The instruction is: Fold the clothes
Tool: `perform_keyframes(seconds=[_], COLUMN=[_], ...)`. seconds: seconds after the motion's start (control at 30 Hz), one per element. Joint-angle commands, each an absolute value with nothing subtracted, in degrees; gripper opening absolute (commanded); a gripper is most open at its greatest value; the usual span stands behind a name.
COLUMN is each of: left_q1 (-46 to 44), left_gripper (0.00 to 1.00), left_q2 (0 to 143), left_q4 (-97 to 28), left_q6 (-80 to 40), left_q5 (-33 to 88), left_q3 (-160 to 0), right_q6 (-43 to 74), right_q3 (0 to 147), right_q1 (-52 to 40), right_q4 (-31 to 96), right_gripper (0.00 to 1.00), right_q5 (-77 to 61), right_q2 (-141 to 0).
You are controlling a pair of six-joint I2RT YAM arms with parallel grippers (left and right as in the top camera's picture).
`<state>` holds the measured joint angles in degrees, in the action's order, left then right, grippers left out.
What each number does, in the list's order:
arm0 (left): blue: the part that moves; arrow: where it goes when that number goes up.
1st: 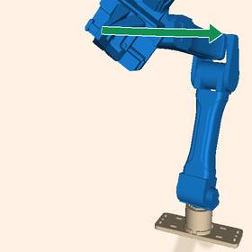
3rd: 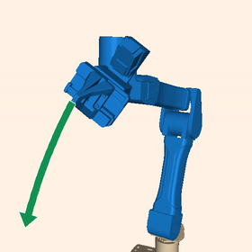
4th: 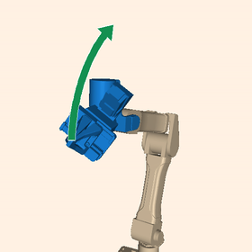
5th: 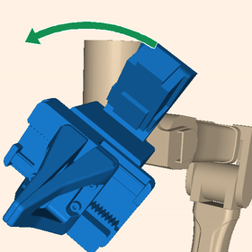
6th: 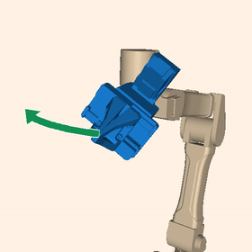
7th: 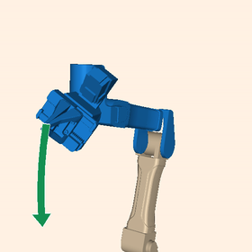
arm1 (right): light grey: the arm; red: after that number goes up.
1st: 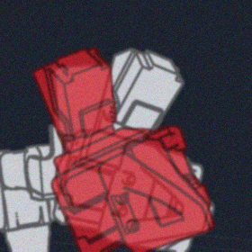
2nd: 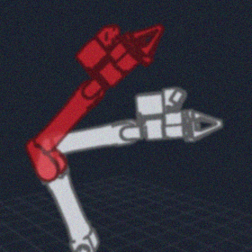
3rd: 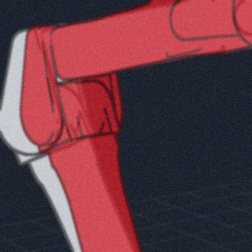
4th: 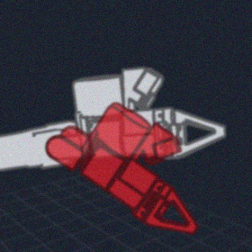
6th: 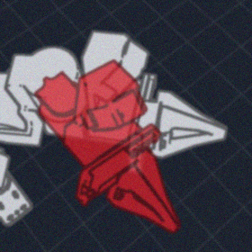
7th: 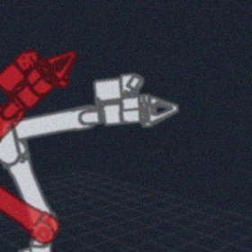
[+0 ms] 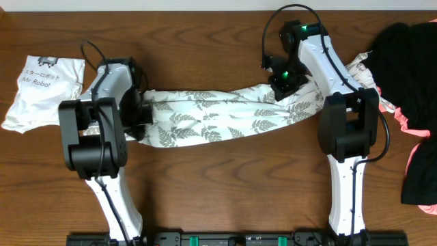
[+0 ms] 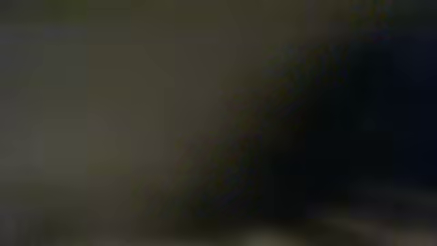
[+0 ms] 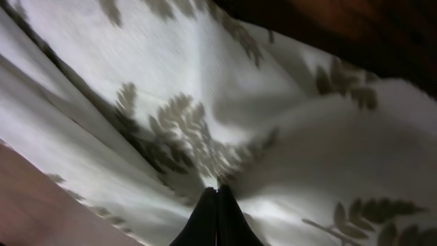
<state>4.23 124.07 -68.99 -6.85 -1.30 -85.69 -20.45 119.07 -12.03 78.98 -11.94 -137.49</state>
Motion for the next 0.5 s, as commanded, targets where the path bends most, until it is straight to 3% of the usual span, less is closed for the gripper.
perform_keyframes(seconds=[0.0,0.2,0.47], left_q1=[7.6,11.5,9.5], left_gripper=[0.06,0.06,0.06], left_q2=[122.7,122.5,112.8], left_q4=[-70.0,-71.5,-73.0], left_q6=[-11.3,-14.3,-14.3], left_q5=[-7.6,-5.8,-0.2], left_q3=[-84.4,-84.6,-88.4], right_q6=[-20.2,-20.4,-20.4], right_q3=[118.7,118.7,118.7], right_q1=[-12.4,-12.1,-11.9], right_q4=[79.0,78.8,78.4], right_gripper=[0.01,0.01,0.01], right_q5=[-11.8,-11.8,-11.8], right_q2=[-136.5,-136.5,-136.5])
